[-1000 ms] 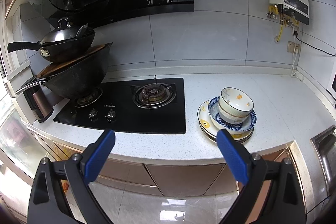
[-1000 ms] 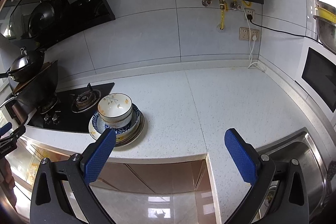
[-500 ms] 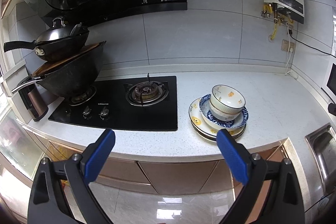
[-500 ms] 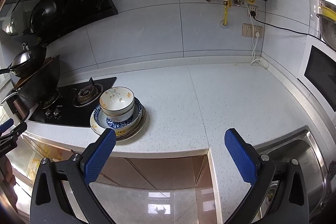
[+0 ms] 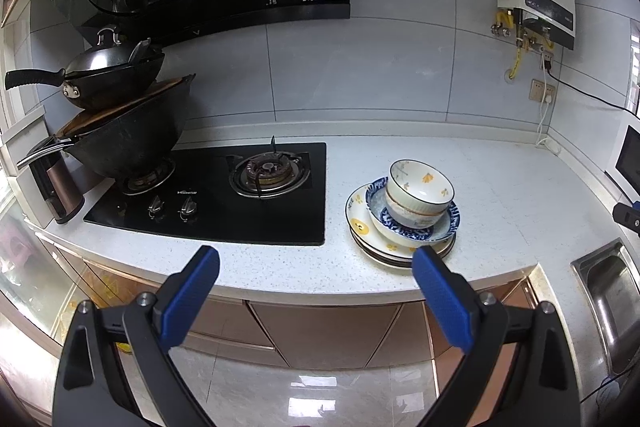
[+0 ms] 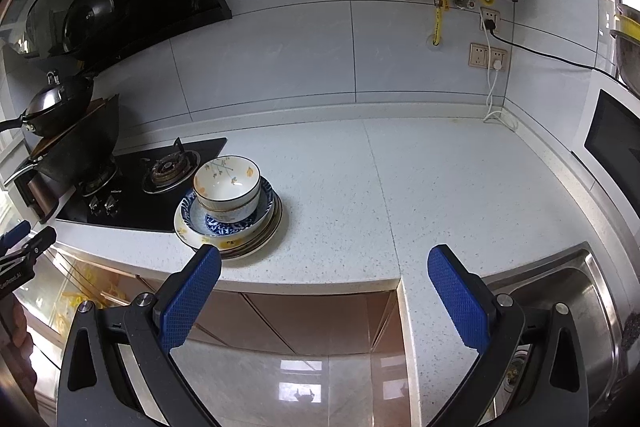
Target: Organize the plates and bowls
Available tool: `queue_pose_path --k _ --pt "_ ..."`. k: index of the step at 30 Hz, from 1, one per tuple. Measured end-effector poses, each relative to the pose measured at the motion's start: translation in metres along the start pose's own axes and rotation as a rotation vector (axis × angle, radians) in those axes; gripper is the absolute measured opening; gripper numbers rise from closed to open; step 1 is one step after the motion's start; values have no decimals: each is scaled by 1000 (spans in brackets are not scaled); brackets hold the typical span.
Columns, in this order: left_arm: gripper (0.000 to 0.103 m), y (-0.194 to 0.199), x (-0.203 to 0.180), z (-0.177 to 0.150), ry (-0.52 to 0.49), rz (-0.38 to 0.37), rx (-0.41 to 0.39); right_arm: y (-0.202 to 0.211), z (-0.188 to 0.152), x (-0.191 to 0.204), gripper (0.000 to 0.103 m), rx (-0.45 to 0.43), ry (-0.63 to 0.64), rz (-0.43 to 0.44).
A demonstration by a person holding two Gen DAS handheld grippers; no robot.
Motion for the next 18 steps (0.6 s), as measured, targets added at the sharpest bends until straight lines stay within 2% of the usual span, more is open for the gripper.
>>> queue_pose_path --k 18 --pt "98 -10 -3 -4 35 -13 49 -5 -1 -3 102 15 -8 3"
Point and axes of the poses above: each gripper's, at about its wrist camera, not at the fingertips, and y roughly against the way its jaws point, x to its left, z to its top, the point moved 5 cm from there along -y, roughly the way its jaws point, and after that the axes turned 1 degree about -z, right-handed, at the moved point
